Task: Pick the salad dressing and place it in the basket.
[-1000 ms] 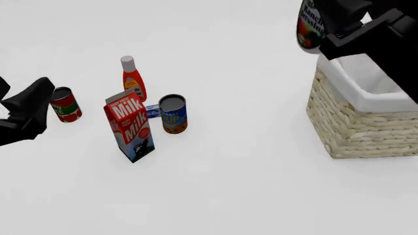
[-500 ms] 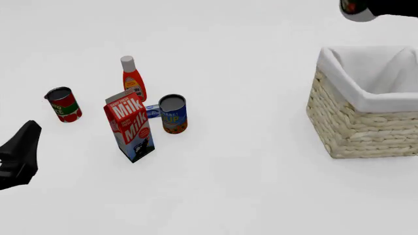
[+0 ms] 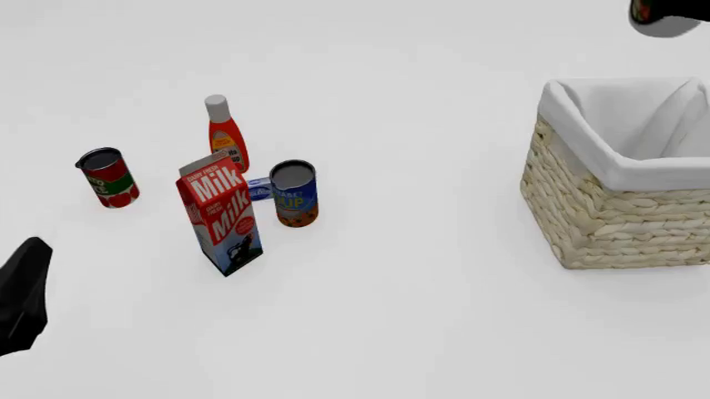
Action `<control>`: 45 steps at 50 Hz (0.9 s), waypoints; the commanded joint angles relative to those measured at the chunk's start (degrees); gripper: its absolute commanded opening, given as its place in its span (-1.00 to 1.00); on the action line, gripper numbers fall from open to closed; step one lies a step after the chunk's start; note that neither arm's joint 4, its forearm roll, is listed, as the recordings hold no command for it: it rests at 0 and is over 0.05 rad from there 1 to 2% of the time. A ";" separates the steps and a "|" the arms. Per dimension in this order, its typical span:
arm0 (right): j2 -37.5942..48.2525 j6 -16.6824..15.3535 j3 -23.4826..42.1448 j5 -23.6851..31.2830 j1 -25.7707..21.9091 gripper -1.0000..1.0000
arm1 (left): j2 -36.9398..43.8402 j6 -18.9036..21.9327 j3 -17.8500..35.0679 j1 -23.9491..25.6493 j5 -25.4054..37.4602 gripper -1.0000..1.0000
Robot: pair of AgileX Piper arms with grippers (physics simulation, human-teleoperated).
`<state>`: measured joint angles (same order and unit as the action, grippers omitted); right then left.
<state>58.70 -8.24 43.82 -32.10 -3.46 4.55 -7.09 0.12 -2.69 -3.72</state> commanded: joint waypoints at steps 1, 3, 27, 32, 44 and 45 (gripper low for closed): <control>4.76 2.06 0.70 -2.86 5.92 -1.00 | -4.13 0.99 -0.12 0.18 4.50 1.00; 5.67 1.71 0.54 -3.62 6.71 -1.00 | -4.01 1.04 -0.12 0.34 4.54 1.00; 14.02 2.05 1.99 -4.57 12.26 -1.00 | -4.16 0.92 -0.12 -0.06 4.92 1.00; 15.28 1.87 2.35 -4.27 12.74 -1.00 | -4.13 0.64 -0.12 0.14 5.22 1.00; 19.07 1.38 2.80 -4.59 12.75 -1.00 | -4.08 0.49 -0.12 0.19 5.46 1.00; 19.41 1.36 2.92 -4.55 12.80 -1.00 | -4.12 0.54 -0.12 0.18 5.49 1.00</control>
<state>75.20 -7.56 45.77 -36.43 8.90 0.47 -6.43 0.00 -2.55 1.52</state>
